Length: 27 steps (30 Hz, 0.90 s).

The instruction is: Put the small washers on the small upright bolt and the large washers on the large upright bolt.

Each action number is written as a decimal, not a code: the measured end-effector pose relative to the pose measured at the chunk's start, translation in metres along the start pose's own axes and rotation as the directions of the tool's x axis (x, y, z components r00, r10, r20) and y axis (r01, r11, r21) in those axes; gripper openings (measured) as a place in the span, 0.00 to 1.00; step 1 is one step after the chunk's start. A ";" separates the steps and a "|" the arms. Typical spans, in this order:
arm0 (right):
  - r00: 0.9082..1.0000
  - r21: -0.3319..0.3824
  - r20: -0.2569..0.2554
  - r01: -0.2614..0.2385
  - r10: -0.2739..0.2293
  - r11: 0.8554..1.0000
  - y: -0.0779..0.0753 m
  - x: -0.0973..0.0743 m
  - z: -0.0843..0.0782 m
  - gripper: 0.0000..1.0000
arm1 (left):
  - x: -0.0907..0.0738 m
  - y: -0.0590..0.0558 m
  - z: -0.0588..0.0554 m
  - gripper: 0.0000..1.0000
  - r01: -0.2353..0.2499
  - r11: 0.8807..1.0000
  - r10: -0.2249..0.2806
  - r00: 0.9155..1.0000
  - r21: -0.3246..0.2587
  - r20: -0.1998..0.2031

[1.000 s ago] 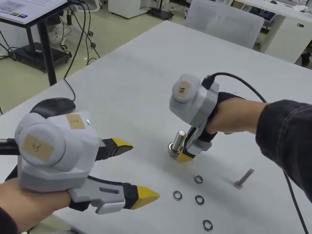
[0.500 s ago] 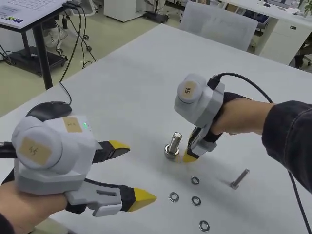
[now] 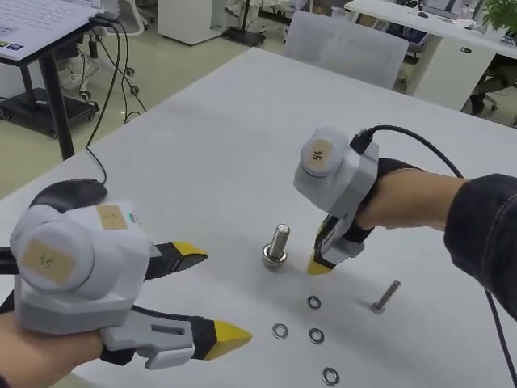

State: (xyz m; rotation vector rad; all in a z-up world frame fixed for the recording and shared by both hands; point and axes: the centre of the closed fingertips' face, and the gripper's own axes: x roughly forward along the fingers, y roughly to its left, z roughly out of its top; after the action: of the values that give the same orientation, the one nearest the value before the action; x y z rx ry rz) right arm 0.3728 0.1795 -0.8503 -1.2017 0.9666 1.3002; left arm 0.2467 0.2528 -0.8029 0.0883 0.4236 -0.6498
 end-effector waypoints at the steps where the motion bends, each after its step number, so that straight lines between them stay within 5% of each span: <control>1: 1.000 0.001 0.001 0.002 -0.002 1.000 0.001 0.000 -0.001 0.25 | 0.000 0.000 0.000 0.63 0.001 1.000 -0.001 1.000 0.001 0.000; 27: 1.000 0.034 0.007 0.007 -0.007 0.999 0.034 -0.003 -0.023 0.25 | -0.005 -0.007 0.005 0.63 0.025 0.999 -0.025 1.000 0.036 -0.002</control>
State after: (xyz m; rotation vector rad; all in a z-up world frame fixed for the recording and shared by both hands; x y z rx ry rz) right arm 0.3419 0.1533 -0.8545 -1.1726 0.9743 1.2769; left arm 0.2411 0.2487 -0.7959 0.1174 0.4147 -0.6821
